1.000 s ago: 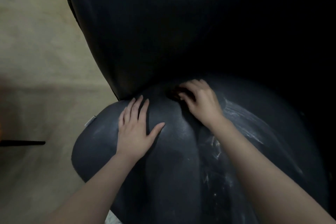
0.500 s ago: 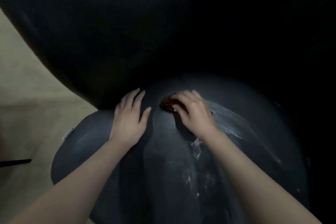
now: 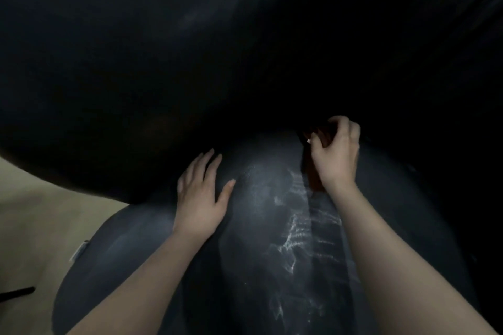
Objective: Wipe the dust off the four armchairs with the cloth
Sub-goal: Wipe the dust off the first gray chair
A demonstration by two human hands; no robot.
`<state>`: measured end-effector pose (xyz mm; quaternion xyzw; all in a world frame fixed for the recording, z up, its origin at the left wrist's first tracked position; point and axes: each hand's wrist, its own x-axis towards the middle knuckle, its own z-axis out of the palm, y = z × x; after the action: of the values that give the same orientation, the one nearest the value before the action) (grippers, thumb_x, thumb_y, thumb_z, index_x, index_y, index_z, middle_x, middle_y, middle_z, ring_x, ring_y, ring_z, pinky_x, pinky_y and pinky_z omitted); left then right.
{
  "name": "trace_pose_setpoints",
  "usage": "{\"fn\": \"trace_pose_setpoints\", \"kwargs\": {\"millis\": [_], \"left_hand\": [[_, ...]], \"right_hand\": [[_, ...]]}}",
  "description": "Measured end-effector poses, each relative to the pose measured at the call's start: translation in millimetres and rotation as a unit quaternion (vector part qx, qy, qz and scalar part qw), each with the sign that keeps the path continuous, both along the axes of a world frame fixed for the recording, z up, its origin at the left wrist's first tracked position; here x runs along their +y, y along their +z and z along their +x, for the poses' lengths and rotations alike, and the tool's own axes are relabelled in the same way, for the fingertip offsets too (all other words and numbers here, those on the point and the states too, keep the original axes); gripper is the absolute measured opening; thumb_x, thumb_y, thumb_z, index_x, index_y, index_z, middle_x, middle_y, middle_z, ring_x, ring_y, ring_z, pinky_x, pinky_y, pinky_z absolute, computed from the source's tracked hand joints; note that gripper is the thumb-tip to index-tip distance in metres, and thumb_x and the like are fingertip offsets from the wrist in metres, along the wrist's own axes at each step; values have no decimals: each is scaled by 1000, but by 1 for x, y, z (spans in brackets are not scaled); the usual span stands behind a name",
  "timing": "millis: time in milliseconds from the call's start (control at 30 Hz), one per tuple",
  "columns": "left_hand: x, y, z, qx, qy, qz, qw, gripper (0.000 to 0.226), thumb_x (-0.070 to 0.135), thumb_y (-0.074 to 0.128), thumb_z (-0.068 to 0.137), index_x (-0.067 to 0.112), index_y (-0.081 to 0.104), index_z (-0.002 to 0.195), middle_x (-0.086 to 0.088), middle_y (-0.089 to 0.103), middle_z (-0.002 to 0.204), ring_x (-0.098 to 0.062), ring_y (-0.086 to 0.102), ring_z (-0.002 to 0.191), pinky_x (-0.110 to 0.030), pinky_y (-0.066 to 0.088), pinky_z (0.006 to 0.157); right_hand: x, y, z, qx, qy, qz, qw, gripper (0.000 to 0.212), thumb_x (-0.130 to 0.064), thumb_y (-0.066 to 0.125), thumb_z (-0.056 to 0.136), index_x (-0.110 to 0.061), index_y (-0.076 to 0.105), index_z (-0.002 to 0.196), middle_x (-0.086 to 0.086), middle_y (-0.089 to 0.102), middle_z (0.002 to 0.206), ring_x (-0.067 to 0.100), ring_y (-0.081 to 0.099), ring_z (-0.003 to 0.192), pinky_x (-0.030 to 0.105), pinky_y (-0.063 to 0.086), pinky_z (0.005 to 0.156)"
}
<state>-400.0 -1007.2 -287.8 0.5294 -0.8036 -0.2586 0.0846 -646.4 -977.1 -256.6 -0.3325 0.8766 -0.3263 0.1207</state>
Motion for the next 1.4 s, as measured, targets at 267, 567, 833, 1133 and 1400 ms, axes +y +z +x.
{"fn": "trace_pose_setpoints", "kwargs": {"millis": [267, 567, 833, 1133, 1400], "left_hand": [[0, -4, 1, 7, 4, -8, 1000, 74, 61, 25, 90, 20, 36, 151, 2, 28, 159, -13, 14, 146, -32, 5, 116], [-2, -4, 2, 0, -4, 4, 1000, 78, 66, 20, 87, 24, 31, 153, 5, 22, 161, -11, 9, 147, -31, 3, 116], [-2, -5, 1, 2, 3, 2, 1000, 66, 58, 39, 96, 24, 30, 153, 6, 21, 162, -11, 10, 148, -31, 3, 117], [-3, -5, 2, 5, 4, 8, 1000, 81, 67, 21, 84, 22, 37, 150, 4, 27, 160, -12, 13, 145, -28, 6, 112], [-1, -1, 2, 12, 1, 14, 1000, 77, 70, 29, 91, 24, 30, 153, 7, 22, 162, -12, 11, 148, -33, 5, 117]], "right_hand": [[-14, -11, 46, 5, 149, -29, 988, 31, -22, 73, 85, -10, 69, 114, 14, 64, 108, 33, 62, 97, 39, 52, 83], [1, -7, 30, 58, 249, -3, 967, 28, -21, 70, 89, -11, 67, 114, 9, 62, 110, 30, 62, 97, 40, 53, 81], [-33, -10, 17, 50, 87, 29, 995, 34, -21, 63, 94, -7, 62, 126, 20, 60, 119, 39, 58, 108, 40, 47, 85], [-37, -4, 68, 14, 387, 44, 921, 32, -18, 64, 91, -16, 64, 123, 6, 65, 120, 28, 52, 111, 43, 49, 87], [-11, -13, 44, 50, 218, -14, 975, 28, -10, 67, 88, -11, 67, 116, 8, 67, 111, 29, 56, 100, 38, 49, 79]]}}
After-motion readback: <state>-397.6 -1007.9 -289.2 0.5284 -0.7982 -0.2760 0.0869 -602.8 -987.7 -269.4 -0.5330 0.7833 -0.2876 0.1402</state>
